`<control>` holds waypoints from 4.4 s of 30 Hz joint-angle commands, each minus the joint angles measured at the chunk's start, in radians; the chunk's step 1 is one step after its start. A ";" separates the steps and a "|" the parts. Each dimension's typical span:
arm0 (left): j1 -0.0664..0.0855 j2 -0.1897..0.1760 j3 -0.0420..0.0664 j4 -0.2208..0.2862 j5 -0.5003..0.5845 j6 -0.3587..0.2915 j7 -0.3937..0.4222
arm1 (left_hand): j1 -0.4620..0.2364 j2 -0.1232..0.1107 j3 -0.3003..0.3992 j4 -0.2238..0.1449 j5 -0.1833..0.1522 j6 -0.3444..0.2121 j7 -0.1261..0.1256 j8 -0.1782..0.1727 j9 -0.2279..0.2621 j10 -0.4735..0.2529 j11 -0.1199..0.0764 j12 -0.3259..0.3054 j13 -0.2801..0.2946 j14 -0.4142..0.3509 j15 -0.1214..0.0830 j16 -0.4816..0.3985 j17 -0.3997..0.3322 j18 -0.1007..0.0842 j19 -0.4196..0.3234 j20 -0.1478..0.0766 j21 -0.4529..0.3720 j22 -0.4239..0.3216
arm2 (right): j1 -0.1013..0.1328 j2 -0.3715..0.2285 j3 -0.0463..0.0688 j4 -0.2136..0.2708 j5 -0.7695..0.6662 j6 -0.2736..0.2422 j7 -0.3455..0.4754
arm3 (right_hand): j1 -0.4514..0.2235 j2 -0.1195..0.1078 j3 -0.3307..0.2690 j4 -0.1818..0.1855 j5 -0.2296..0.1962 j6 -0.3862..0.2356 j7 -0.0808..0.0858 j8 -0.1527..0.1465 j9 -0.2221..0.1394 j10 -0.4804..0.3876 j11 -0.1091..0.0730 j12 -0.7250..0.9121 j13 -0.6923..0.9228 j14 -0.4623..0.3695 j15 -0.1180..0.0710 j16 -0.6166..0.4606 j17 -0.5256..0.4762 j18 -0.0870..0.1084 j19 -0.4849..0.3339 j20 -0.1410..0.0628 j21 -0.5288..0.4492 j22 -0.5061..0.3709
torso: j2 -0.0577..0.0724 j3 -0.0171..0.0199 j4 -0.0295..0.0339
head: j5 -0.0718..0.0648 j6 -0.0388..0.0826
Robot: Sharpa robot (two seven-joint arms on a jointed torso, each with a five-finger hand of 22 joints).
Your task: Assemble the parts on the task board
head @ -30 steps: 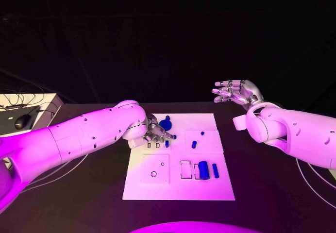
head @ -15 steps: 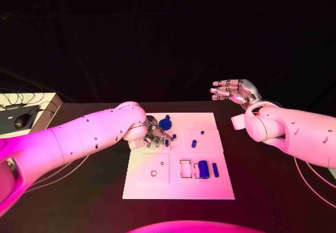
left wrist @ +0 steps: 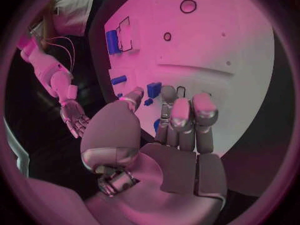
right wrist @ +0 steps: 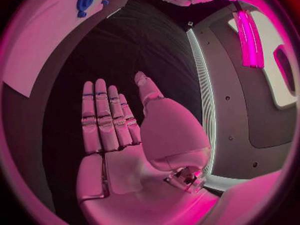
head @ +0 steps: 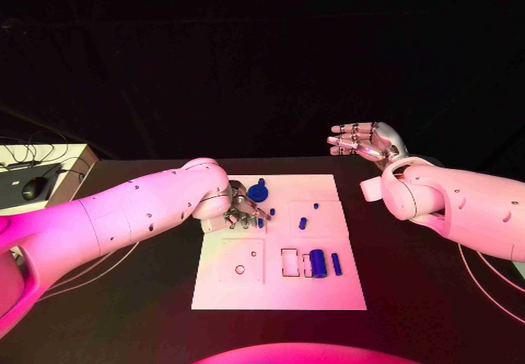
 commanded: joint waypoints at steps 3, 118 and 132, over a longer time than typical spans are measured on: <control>-0.001 -0.003 0.000 0.001 0.011 0.022 0.012 | 0.001 0.010 0.016 -0.010 0.002 0.009 0.001 0.000 0.003 -0.004 0.001 0.006 -0.001 0.000 0.003 0.000 0.002 -0.016 0.005 0.001 -0.006 0.004 | 0.001 0.003 0.001 -0.002 -0.003 0.012 0.010 | 0.007 0.007 0.006 -0.003 -0.001 0.006 0.003 -0.004 0.000 0.000 0.006 -0.004 -0.001 -0.010 -0.001 -0.004 -0.002 -0.021 -0.008 -0.002 0.005 -0.001 | 0.001 -0.0003 -0.0001 | -0.001 -0.003; -0.012 -0.145 -0.037 0.211 -0.100 -0.339 -0.014 | -0.080 0.078 0.461 -0.348 0.237 0.088 -0.059 0.046 0.195 0.111 -0.048 -0.111 0.055 0.011 -0.031 0.013 0.017 -0.055 0.051 -0.044 -0.009 0.096 | -0.009 0.023 -0.004 -0.048 -0.027 0.038 -0.006 | 0.015 0.009 0.008 -0.005 -0.003 0.001 0.006 -0.006 0.000 -0.007 0.009 -0.005 -0.001 -0.024 0.004 -0.004 -0.002 -0.053 -0.078 0.005 -0.006 -0.006 | -0.004 0.0031 0.0046 | 0.018 -0.043; -0.028 -0.149 -0.042 0.229 -0.119 -0.336 -0.015 | -0.080 0.076 0.462 -0.349 0.243 0.091 -0.060 0.043 0.197 0.116 -0.050 -0.117 0.060 0.010 -0.033 0.010 0.009 -0.057 0.053 -0.048 -0.011 0.099 | -0.010 0.022 -0.004 -0.047 -0.027 0.043 -0.007 | 0.015 0.010 0.007 -0.005 -0.003 0.002 0.006 -0.006 0.000 -0.008 0.009 -0.005 -0.001 -0.025 0.004 -0.004 -0.002 -0.053 -0.079 0.006 -0.006 -0.006 | -0.003 0.0025 0.0047 | 0.020 -0.045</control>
